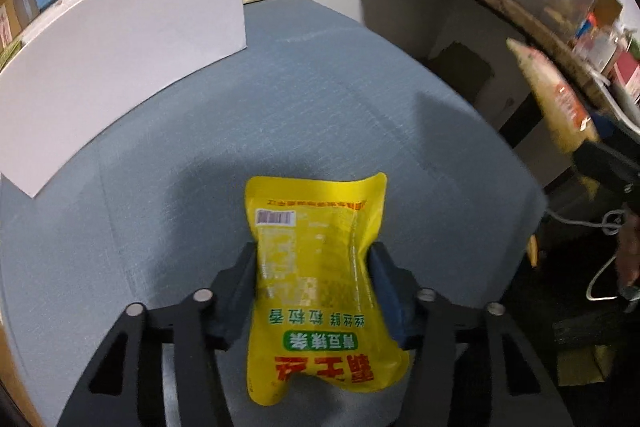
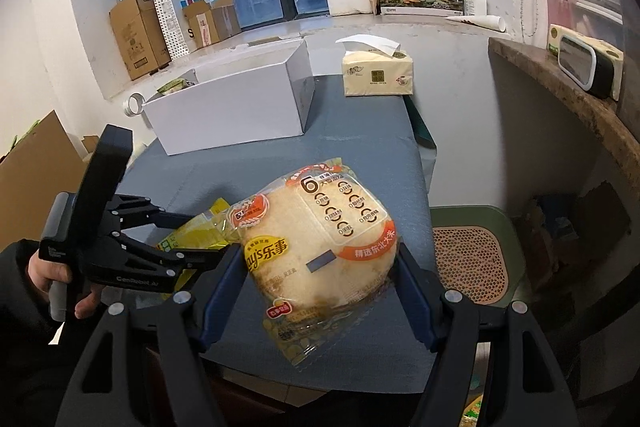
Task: Organize snacks
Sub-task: 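Grasp the yellow sauce pouch with the left gripper and lift, then carry the bread bag and yellow pouch into the white box and release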
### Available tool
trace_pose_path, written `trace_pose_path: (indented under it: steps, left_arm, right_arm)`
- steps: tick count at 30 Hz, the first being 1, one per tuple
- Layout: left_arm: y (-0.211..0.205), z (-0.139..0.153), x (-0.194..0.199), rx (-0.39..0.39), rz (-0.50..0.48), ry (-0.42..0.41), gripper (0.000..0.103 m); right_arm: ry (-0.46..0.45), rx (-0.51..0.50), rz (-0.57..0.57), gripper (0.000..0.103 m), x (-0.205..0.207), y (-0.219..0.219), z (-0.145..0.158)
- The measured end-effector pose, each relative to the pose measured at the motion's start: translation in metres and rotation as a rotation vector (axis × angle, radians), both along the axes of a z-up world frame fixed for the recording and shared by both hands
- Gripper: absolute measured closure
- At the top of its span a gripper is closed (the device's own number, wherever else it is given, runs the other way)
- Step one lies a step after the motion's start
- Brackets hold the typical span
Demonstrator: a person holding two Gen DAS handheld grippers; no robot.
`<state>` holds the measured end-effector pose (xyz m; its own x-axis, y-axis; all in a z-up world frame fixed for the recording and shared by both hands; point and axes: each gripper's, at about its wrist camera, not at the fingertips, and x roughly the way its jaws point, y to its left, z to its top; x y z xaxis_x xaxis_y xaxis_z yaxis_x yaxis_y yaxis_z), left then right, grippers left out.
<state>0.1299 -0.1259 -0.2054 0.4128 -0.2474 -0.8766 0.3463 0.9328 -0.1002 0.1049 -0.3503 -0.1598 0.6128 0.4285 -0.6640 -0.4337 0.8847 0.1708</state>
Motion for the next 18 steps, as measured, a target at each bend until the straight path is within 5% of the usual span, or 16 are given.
trace_pose_path:
  steps: [6,18]
  left_arm:
    - [0.022,0.025,-0.011,-0.029,0.043,-0.045,0.045]
    - [0.13,0.141,0.013,-0.092,0.276,-0.31,0.043]
  right_arm:
    - [0.002,0.008,0.019,0.027,0.002,0.008,0.001]
    - [-0.055,0.052,0.136,0.027,0.06,0.09,0.041]
